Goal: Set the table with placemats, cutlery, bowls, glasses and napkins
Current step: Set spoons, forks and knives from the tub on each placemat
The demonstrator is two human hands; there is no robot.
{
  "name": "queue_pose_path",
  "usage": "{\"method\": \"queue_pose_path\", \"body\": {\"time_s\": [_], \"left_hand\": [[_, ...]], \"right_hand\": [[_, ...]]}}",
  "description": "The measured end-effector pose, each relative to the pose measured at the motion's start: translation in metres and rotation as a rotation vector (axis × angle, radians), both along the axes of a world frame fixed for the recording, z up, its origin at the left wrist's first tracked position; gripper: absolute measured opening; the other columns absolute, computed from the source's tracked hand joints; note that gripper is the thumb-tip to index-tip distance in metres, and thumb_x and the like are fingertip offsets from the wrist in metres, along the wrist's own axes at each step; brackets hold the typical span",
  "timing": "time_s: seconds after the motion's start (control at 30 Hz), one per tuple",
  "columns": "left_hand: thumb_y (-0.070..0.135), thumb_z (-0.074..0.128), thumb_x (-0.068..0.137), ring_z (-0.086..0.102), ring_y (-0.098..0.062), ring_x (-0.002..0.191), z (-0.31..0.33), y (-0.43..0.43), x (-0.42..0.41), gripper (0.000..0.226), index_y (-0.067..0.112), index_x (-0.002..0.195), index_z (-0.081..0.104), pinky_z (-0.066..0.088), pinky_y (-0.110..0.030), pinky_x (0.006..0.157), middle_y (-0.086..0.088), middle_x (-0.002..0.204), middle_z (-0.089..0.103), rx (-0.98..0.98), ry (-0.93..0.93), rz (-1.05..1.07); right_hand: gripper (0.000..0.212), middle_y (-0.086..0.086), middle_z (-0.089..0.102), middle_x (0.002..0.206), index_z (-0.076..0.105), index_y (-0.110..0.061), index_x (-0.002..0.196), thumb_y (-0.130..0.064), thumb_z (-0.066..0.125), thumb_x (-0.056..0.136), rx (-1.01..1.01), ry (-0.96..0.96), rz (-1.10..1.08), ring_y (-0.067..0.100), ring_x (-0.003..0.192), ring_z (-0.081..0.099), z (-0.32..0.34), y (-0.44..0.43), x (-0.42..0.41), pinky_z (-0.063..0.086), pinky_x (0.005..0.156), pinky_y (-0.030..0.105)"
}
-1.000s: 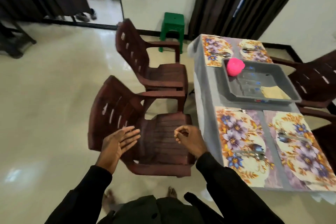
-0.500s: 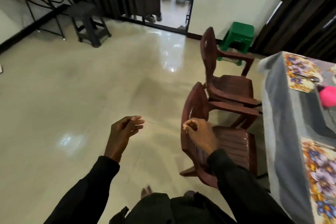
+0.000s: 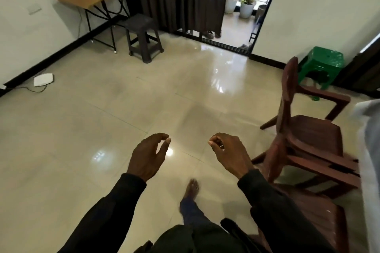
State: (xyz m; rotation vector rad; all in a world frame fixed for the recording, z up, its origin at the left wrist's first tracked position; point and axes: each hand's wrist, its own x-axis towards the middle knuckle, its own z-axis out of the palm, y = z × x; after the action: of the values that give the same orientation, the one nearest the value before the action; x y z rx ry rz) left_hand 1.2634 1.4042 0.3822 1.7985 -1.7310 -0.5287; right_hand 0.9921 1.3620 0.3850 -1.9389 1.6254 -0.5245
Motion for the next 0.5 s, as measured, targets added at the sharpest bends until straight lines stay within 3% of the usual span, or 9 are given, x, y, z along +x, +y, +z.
{"method": "queue_pose_path", "body": {"time_s": [0.2, 0.37, 0.5], "left_hand": [[0.049, 0.045, 0.101, 0.072, -0.022, 0.095, 0.009, -0.107, 0.017, 0.041, 0.020, 0.113, 0.072, 0.056, -0.035, 0.082, 0.004, 0.109, 0.076, -0.086, -0.250, -0.036], [0.048, 0.044, 0.100, 0.072, -0.024, 0.087, 0.015, -0.213, 0.011, 0.042, 0.020, 0.112, 0.072, 0.055, -0.035, 0.077, 0.003, 0.107, 0.076, -0.109, -0.322, -0.086], [0.049, 0.045, 0.100, 0.072, -0.023, 0.089, 0.015, -0.285, -0.010, 0.041, 0.020, 0.112, 0.072, 0.054, -0.036, 0.078, 0.004, 0.108, 0.076, -0.117, -0.276, -0.139]], "right_hand": [[0.017, -0.019, 0.067, 0.091, 0.068, -0.031, 0.097, -0.045, 0.058, 0.099, -0.031, -0.012, 0.025, -0.002, 0.084, 0.062, -0.003, -0.115, 0.027, 0.057, 0.079, 0.032], [0.023, -0.017, 0.067, 0.097, 0.067, -0.027, 0.102, -0.047, 0.055, 0.100, -0.057, -0.016, 0.010, 0.001, 0.088, 0.062, 0.008, -0.205, 0.027, 0.056, 0.081, 0.031], [0.029, -0.015, 0.067, 0.104, 0.066, -0.028, 0.108, -0.051, 0.050, 0.101, -0.065, 0.045, -0.031, 0.003, 0.094, 0.061, 0.017, -0.255, 0.009, 0.053, 0.083, 0.030]]}}
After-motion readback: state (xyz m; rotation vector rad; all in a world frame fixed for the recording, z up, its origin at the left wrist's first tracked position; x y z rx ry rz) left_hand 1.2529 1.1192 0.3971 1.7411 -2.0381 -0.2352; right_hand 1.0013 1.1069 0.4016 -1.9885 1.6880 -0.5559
